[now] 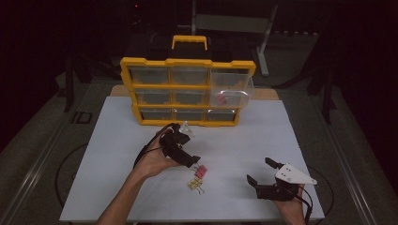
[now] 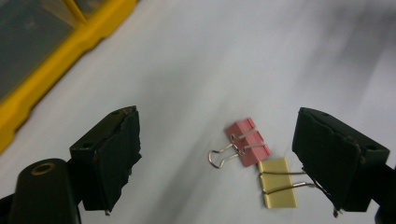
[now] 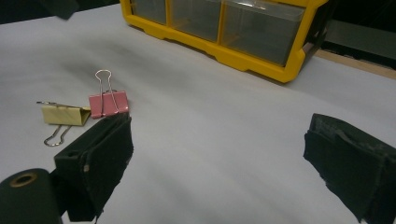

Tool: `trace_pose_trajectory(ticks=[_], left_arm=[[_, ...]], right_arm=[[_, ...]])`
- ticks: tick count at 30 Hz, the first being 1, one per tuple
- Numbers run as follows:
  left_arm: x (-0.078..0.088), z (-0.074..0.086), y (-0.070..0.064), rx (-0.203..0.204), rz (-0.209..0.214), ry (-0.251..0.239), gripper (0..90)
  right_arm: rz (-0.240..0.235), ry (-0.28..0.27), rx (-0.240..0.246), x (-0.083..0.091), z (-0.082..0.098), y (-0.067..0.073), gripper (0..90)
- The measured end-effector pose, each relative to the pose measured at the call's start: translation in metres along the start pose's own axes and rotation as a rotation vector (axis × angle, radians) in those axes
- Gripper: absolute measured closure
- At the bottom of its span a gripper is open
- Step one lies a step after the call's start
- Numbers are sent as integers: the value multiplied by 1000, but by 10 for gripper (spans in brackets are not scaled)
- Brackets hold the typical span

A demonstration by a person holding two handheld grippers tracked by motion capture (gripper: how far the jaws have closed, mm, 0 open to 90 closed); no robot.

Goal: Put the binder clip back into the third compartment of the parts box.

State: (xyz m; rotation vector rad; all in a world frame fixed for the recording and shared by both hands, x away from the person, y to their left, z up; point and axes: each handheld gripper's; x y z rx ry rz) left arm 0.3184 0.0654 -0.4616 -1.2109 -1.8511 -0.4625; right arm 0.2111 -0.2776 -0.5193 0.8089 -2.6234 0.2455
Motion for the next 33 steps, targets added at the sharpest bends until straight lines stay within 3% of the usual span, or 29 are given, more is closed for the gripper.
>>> trace_pose_trajectory(ticks=[8, 22, 29, 33], left_arm=[[-19, 8, -6, -3, 20, 43, 225], [-41, 17, -1, 49, 79, 63, 376], [-52, 18, -1, 56, 105, 96, 504], [-58, 19, 0, 62, 144, 113, 600]], right_arm=[[2, -2, 2, 0, 0, 0, 77], [0, -1, 8, 0, 0, 1, 77], [1, 1, 9, 0, 0, 1, 77], [3, 2, 0, 0, 0, 0, 77]])
Point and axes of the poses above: each handheld gripper's, and its own axes: x roughly backward along the jaws, z roughly out of its underside, y roughly to its left, and after that the axes turned 5 degrees about z, right-handed
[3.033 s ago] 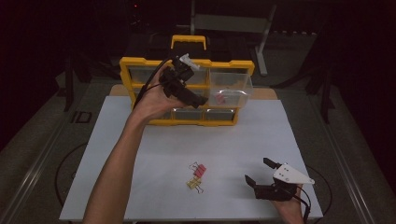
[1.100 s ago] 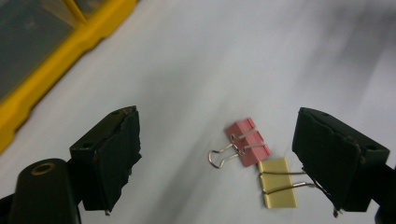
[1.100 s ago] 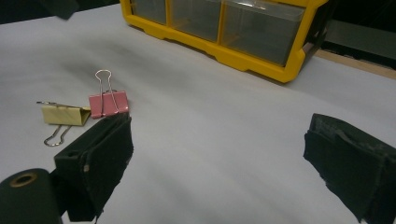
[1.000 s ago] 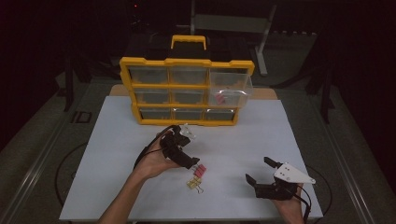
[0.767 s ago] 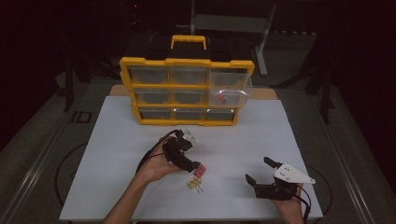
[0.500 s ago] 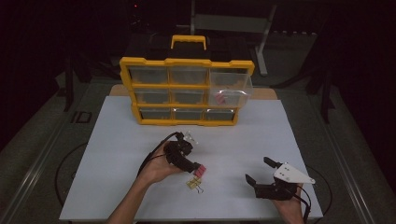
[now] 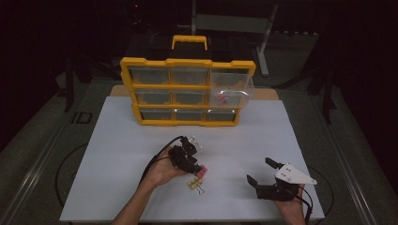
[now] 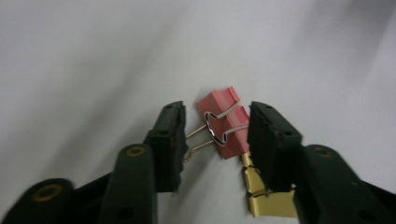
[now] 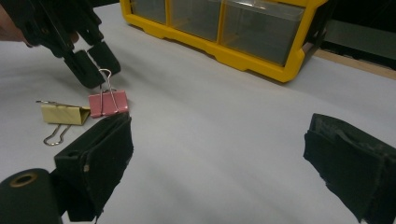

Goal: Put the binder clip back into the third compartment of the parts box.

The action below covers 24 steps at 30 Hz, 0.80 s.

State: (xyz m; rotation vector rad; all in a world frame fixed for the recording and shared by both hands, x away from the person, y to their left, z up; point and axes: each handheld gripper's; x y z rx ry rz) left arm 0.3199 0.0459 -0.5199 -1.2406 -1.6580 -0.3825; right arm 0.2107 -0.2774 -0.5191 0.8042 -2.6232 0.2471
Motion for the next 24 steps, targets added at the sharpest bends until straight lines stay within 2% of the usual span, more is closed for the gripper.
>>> trace_pose_trajectory(ticks=[3, 6, 9, 11, 21, 24], left_arm=[[-4, 0, 0, -2, 24, 9, 706], [-1, -1, -2, -15, 70, -20, 795], [4, -3, -6, -41, 39, -14, 889], [6, -3, -6, -46, 9, -8, 894], [27, 0, 0, -33, -48, -66, 896], [39, -1, 3, -30, -57, -87, 896]], right_arm=[[0, 1, 4, 0, 0, 0, 77], [-1, -2, 2, 0, 0, 0, 77], [-3, -3, 2, -1, 0, 0, 77], [-6, -2, 1, -1, -1, 1, 77], [-13, -16, 0, -3, -1, 1, 77], [-13, -21, -2, -3, -1, 0, 77]])
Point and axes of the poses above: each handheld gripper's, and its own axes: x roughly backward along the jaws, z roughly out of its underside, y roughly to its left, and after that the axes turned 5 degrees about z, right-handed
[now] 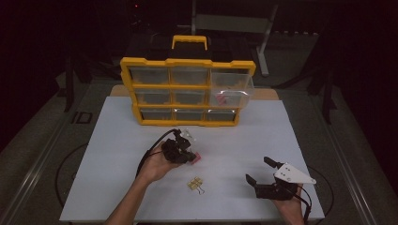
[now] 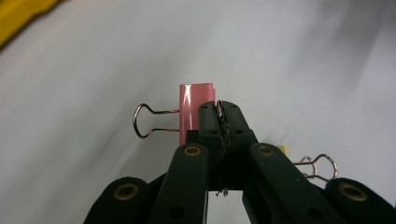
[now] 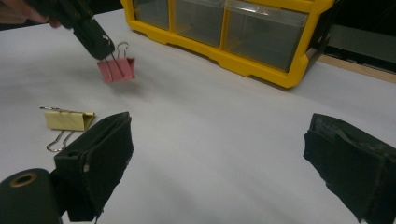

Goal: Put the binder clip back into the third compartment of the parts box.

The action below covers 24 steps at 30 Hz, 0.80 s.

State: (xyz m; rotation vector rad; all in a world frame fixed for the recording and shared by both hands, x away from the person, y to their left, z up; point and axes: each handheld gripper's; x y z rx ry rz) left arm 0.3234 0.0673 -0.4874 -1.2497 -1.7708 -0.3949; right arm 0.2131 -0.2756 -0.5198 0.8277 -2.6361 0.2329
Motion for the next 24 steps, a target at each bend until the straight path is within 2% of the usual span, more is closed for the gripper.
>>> trace_pose_trajectory(ticks=[10, 12, 16, 24], left_arm=[[31, -9, 5, -5, -33, -58, 896], [31, -9, 5, -5, -33, -58, 896], [52, -18, 7, -20, -58, -87, 896], [74, -27, 11, -27, -77, -114, 896]], right_arm=[[4, -11, -3, 0, 0, -3, 77], [4, -10, -4, 0, 0, -3, 77], [8, -12, -3, 0, -1, -2, 77], [10, -12, -5, 1, -1, -3, 77]])
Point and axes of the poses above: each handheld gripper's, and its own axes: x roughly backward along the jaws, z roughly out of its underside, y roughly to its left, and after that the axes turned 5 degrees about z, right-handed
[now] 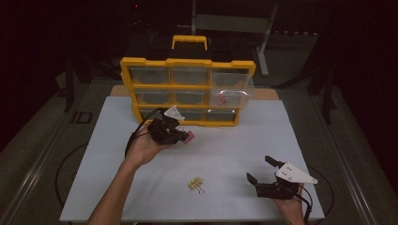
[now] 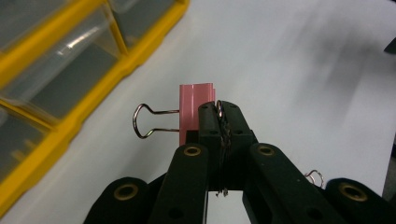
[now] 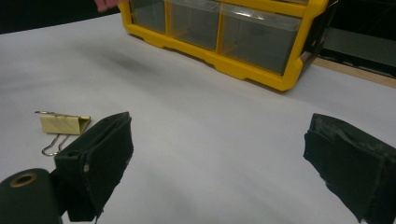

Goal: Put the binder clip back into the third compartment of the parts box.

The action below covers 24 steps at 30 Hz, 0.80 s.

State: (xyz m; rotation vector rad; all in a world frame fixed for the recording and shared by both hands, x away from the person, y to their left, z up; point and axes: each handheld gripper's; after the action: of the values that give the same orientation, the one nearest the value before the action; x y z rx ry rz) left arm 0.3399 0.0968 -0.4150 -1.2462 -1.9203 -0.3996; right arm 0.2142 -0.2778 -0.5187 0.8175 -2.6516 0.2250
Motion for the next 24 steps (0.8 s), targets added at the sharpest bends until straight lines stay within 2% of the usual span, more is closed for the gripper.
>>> trace_pose_trajectory(ticks=[19, 20, 24], left_arm=[[57, -46, 3, -90, -52, -41, 895], [66, -54, 4, -103, -62, -45, 895], [79, -66, 7, -121, -65, -67, 895]], right_arm=[[9, -2, 6, 0, -1, 0, 78], [9, -3, 2, 0, -1, 1, 77], [10, -5, 4, 0, -1, 0, 77]])
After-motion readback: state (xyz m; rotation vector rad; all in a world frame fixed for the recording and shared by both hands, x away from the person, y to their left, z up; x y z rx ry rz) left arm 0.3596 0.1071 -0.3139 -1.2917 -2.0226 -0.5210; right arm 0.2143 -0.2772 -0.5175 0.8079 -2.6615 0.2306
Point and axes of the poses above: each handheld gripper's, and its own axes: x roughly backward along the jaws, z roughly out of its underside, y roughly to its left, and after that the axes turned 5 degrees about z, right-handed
